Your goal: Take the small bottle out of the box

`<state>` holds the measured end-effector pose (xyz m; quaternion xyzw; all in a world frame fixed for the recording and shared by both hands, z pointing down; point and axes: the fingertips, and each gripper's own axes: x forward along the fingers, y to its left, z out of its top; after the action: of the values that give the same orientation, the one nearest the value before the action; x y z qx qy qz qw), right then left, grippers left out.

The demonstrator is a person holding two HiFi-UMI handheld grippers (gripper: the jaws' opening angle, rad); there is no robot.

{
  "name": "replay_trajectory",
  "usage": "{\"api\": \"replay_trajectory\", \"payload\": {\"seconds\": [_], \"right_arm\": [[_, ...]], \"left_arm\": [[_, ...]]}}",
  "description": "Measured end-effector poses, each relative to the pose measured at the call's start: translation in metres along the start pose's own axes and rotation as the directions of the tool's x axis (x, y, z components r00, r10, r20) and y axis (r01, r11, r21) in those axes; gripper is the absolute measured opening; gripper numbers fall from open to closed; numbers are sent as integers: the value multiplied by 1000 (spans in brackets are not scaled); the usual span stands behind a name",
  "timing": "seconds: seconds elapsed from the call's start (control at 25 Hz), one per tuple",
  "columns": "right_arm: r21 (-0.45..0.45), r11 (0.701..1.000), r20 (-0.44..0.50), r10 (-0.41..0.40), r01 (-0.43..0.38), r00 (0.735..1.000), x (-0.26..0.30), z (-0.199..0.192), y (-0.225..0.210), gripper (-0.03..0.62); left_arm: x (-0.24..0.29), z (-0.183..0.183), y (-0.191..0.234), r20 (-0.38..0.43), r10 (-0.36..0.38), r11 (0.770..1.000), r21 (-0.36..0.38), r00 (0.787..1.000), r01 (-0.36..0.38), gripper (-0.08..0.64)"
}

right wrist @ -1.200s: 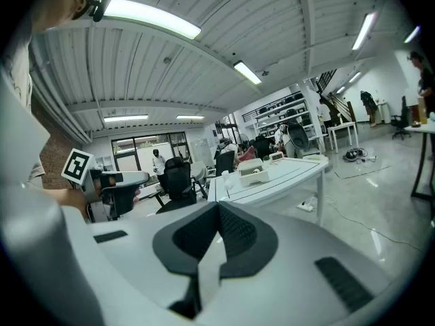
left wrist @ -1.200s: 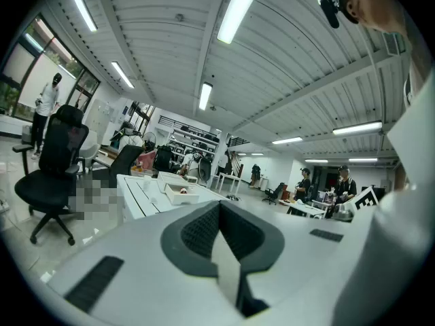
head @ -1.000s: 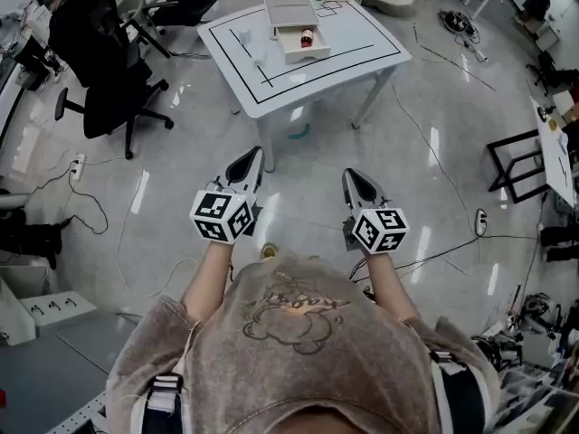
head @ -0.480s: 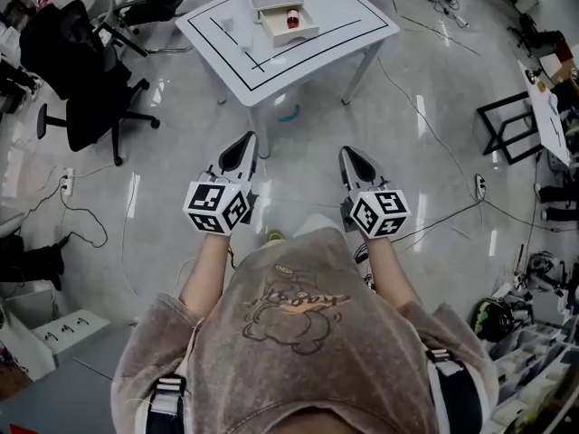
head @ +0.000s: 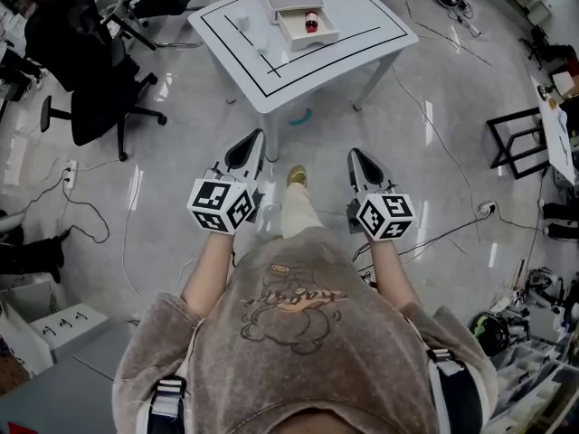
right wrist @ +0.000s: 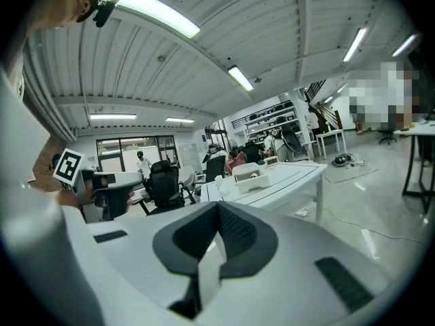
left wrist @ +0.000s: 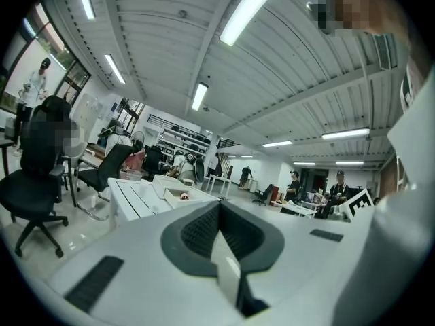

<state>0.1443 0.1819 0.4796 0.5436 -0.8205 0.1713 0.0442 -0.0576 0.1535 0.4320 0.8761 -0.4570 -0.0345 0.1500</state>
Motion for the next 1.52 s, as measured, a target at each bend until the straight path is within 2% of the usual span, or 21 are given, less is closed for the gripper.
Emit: {"api": "replay_trajectory", "payload": {"seconds": [0.4, 0.88, 1.24, 1.52], "right_arm": [[4, 999, -17, 47, -47, 999, 90, 19, -17, -4], [10, 994, -14, 110, -110, 994, 205, 80, -61, -5], [32, 988, -3, 149, -149, 989, 267, 117, -104, -4], [23, 982, -14, 187, -187, 982, 299, 134, -123, -5]], "left_arm": [[61, 15, 48, -10, 16, 1000, 6, 1000, -16, 8], [160, 66, 102, -12, 54, 998, 20, 998, -53, 8], [232, 88, 121, -6, 71, 997, 23, 997, -71, 8], [265, 94, 129, -5, 91, 996, 18, 996, -91, 8]]}}
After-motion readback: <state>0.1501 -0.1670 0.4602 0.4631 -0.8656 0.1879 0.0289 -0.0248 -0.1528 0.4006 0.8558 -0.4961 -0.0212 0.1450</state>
